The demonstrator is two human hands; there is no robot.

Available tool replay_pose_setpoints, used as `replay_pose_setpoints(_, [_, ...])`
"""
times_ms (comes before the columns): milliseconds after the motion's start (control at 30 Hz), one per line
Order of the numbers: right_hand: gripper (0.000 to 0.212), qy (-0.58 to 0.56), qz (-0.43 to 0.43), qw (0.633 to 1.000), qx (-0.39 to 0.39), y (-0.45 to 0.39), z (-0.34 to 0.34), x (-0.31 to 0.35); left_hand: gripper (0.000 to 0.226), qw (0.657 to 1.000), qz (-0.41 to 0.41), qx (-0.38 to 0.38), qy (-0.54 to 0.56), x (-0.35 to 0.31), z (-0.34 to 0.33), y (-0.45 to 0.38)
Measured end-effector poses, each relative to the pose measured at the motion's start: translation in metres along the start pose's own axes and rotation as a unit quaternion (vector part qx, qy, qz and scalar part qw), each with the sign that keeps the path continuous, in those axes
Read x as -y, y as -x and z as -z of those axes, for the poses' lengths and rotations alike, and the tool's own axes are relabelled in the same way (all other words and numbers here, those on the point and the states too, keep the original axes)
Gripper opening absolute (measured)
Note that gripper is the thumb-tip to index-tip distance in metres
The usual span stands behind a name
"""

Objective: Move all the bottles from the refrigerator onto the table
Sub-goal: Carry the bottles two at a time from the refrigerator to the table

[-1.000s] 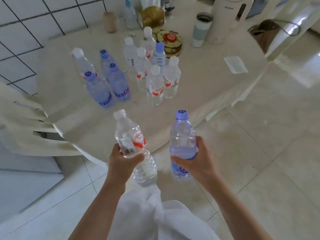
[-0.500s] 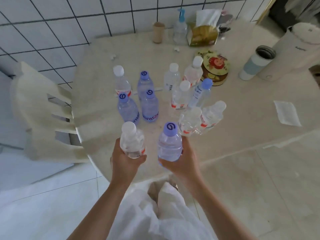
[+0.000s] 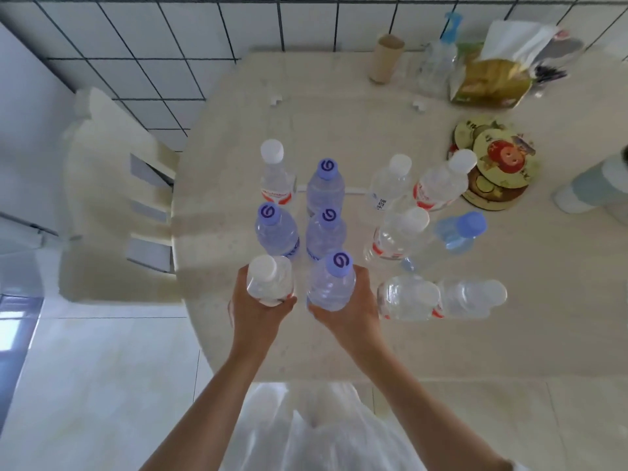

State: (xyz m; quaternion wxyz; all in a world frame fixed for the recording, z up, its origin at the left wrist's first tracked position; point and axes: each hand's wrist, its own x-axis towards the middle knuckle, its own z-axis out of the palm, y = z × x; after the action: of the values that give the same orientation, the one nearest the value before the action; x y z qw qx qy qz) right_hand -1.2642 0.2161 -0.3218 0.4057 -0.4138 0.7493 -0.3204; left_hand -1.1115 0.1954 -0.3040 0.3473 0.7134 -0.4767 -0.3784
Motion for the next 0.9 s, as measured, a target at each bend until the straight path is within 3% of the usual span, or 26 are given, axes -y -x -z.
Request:
replay_pose_setpoints(200, [0.064,0.004,0.068,0.997,-0.042,-0.011,0.003,0.002,0.068,1.0,0.007,-0.008,0.004,-0.001,-0.009,0.0])
replay_pose_setpoints(367, [0.045,0.014,0.077,0.997,-0.022,-0.015,-0.002,-0.002,0.072,1.0,0.007,-0.021,0.013,0.002,-0.009,0.001])
replay_pose_setpoints(500, [0.065,0.027,0.109,0.992,-0.061,-0.014,-0.001,-0.002,0.075,0.999,0.014,-0.031,0.027,0.001,-0.013,-0.001])
replay_pose_setpoints(900, [0.065,-0.024,0.101,0.993,-0.053,-0.001,-0.004,-0.001,0.074,0.998,-0.044,0.041,-0.018,0.006,0.003,-0.008])
